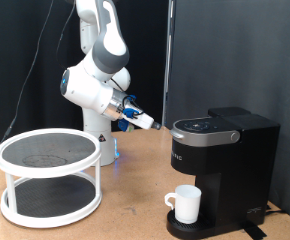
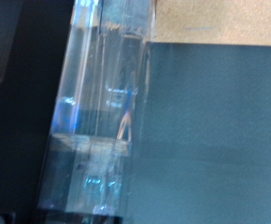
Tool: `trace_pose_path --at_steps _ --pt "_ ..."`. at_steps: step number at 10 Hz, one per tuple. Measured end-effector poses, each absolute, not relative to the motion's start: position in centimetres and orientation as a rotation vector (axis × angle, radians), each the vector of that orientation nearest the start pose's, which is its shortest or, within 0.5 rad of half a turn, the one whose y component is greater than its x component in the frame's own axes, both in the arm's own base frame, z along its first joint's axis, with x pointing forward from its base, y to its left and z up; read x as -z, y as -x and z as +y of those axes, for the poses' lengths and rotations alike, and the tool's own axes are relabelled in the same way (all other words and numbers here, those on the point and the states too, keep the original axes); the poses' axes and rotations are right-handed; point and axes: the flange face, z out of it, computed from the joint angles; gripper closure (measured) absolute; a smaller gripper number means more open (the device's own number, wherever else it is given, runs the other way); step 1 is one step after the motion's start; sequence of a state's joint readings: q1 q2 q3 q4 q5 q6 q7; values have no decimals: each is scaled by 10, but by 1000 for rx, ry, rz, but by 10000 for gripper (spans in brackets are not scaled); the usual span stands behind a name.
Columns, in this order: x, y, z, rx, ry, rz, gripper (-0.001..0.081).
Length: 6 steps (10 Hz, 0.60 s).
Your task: Make a cup of coffee with the keurig machine
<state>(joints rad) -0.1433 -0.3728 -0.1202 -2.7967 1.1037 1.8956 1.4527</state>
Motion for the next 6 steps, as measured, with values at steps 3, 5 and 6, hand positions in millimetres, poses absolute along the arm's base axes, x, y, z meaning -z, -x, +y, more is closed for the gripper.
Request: trace_pose_path --at_steps 3,5,6 --pt "-327 -337 -11 -1080 1106 2304 72" --pt "-354 -336 -5 -1007 1181 2261 72" --pt "-368 -334 -4 -992 1199 2229 72"
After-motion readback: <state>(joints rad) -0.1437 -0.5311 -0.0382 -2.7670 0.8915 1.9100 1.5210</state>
